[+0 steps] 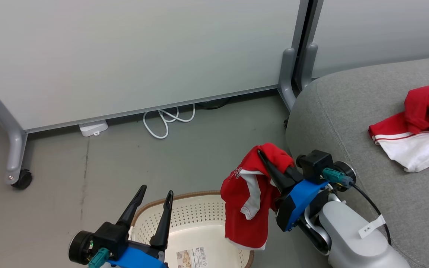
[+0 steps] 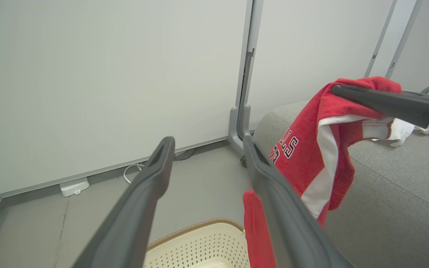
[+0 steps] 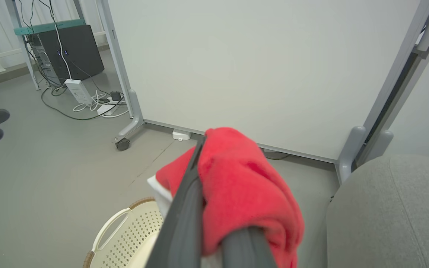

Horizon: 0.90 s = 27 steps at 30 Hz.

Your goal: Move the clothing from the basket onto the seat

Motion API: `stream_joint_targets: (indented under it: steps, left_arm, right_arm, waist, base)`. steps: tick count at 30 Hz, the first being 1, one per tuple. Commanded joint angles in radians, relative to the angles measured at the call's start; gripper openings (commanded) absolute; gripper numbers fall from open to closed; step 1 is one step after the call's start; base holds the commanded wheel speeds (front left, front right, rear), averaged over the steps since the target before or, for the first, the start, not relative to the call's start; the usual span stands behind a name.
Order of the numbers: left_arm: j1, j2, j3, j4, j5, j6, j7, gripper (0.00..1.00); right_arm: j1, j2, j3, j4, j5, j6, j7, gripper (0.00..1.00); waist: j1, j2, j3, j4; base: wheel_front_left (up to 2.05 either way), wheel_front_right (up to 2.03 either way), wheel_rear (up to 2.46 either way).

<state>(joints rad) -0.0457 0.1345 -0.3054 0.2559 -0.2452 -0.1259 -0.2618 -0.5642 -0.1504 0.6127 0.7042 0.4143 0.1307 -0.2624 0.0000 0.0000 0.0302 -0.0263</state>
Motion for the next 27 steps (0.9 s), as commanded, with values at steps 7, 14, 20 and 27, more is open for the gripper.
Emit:
stream_joint_targets:
  steps: [7,14,20,27]
  left_arm:
    - [0.006,0.005,0.003,-0.005,-0.010,-0.004,-0.005,1.00]
    - [0.000,0.007,0.009,-0.005,-0.013,-0.004,-0.005,1.00]
    - [-0.008,0.005,0.006,-0.003,-0.008,-0.004,-0.005,1.00]
    - [-0.025,0.002,-0.002,-0.003,-0.005,-0.004,-0.005,1.00]
  right_arm:
    - [0.013,0.002,-0.022,-0.013,-0.006,0.000,-0.004,0.00]
    - [0.011,0.002,-0.029,-0.021,-0.011,0.000,-0.003,0.00]
    - [0.014,0.006,-0.033,-0.028,-0.012,0.000,-0.004,0.00]
    - [0.014,0.005,-0.039,-0.034,-0.016,0.000,-0.004,0.00]
  waist:
    - [0.0000,0.0000,0.004,-0.029]
    - [0.0000,0.0000,0.015,-0.100]
    - [0.0000,0.0000,0.024,-0.189]
    - [0.0000,0.0000,0.038,-0.299]
  base:
    - [0.00,0.00,0.00]
    - [0.00,0.00,0.00]
    - [0.00,0.00,0.00]
    - [0.00,0.00,0.00]
